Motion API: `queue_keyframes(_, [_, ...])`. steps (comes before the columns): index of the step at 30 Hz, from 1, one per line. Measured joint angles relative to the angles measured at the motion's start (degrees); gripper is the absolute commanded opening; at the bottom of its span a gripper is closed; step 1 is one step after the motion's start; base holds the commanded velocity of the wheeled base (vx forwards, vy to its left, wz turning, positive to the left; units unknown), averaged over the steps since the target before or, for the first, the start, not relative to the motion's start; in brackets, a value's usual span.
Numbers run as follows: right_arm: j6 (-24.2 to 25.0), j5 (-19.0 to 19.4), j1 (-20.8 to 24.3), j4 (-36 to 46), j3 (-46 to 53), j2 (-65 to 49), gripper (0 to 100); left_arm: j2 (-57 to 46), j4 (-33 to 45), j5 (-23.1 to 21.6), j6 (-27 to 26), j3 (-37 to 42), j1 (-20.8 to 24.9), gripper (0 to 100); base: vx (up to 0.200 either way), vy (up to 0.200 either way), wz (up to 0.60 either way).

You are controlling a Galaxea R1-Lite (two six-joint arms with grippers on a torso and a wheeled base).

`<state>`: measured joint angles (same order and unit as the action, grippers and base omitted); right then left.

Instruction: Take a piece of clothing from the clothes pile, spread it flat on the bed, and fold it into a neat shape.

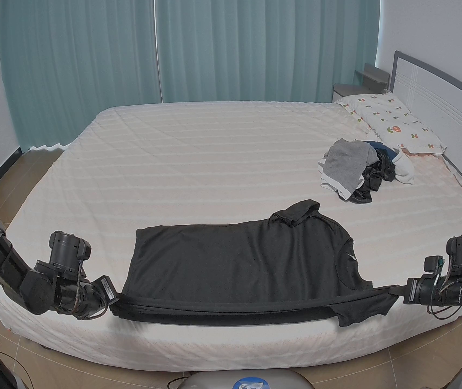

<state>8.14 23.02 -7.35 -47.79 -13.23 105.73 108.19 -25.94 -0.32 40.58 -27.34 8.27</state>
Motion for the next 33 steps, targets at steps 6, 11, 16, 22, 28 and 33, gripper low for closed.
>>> queue_keyframes(6, [0.1, 0.0, 0.0, 0.0, -3.3, 3.2, 0, 2.3, -0.4, -0.1, 2.5, -3.4, -0.7, 0, 0.000, 0.000, 0.00])
queue_keyframes(11, [0.0, -0.1, 0.3, 0.0, -6.0, 6.0, 0, 5.1, -0.5, -0.1, 2.8, -5.1, -1.0, 0, 0.000, 0.000, 0.00])
queue_keyframes(16, [0.1, -0.1, 0.6, 0.0, -9.3, 9.4, 0, 8.0, -0.5, -0.1, 4.3, -7.7, -1.2, 0, 0.000, 0.000, 0.00])
queue_keyframes(22, [0.2, -0.4, 0.8, 0.0, -13.1, 12.8, 0, 11.3, -0.5, -1.3, 6.2, -11.3, -1.9, 0, 0.000, 0.000, 0.00])
queue_keyframes(28, [0.3, -0.6, 1.4, -0.1, -16.1, 16.1, 0, 14.4, -0.4, -2.1, 8.6, -14.5, -2.5, 0, 0.000, 0.000, 0.00])
queue_keyframes(33, [2.7, -0.7, 2.2, -0.1, -17.9, 18.1, 0, 16.2, -0.5, -2.1, 9.8, -16.3, -2.9, 0, 0.000, 0.000, 0.00])
